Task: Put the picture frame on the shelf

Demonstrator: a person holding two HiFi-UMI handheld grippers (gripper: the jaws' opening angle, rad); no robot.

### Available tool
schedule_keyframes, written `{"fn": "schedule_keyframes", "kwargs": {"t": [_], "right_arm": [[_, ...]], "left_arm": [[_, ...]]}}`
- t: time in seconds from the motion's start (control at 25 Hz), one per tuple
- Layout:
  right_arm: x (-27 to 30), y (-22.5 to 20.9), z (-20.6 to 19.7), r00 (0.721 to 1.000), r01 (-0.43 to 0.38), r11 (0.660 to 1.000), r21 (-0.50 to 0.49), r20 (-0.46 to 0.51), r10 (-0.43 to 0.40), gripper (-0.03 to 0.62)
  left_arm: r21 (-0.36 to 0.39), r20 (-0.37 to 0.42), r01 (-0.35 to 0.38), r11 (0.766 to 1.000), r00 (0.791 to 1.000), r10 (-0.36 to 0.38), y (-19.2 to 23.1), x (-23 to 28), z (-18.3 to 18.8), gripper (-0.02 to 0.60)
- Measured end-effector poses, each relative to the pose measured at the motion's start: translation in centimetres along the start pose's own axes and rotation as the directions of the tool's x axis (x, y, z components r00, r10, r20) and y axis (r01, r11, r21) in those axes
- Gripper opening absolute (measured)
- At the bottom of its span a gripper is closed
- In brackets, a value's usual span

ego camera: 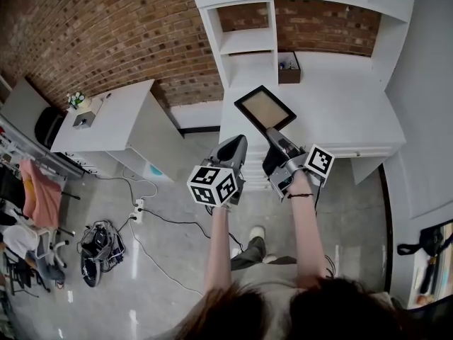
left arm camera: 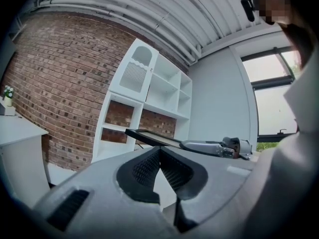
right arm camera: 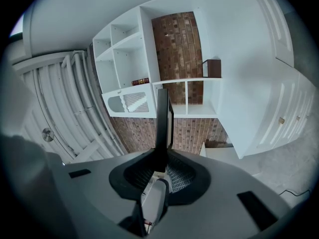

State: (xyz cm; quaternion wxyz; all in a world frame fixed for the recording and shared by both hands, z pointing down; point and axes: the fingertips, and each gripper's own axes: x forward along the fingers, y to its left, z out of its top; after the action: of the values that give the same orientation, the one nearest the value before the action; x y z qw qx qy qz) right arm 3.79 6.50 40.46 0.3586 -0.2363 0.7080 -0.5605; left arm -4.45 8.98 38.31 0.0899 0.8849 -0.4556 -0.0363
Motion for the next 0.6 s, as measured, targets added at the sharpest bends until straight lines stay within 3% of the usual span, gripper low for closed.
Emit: {"fn": "schedule_keyframes", "kwargs": {"t": [0.6], "right_arm": [[6.1, -1.9, 4.6, 0.998, 0.014, 1.000, -0.012, 0.067, -0.013, 0.069]], "left_arm": [[-0.017, -0.009, 0.069, 0.997, 0.998, -0.069, 5.4, 6.6, 1.1, 0.011]]}}
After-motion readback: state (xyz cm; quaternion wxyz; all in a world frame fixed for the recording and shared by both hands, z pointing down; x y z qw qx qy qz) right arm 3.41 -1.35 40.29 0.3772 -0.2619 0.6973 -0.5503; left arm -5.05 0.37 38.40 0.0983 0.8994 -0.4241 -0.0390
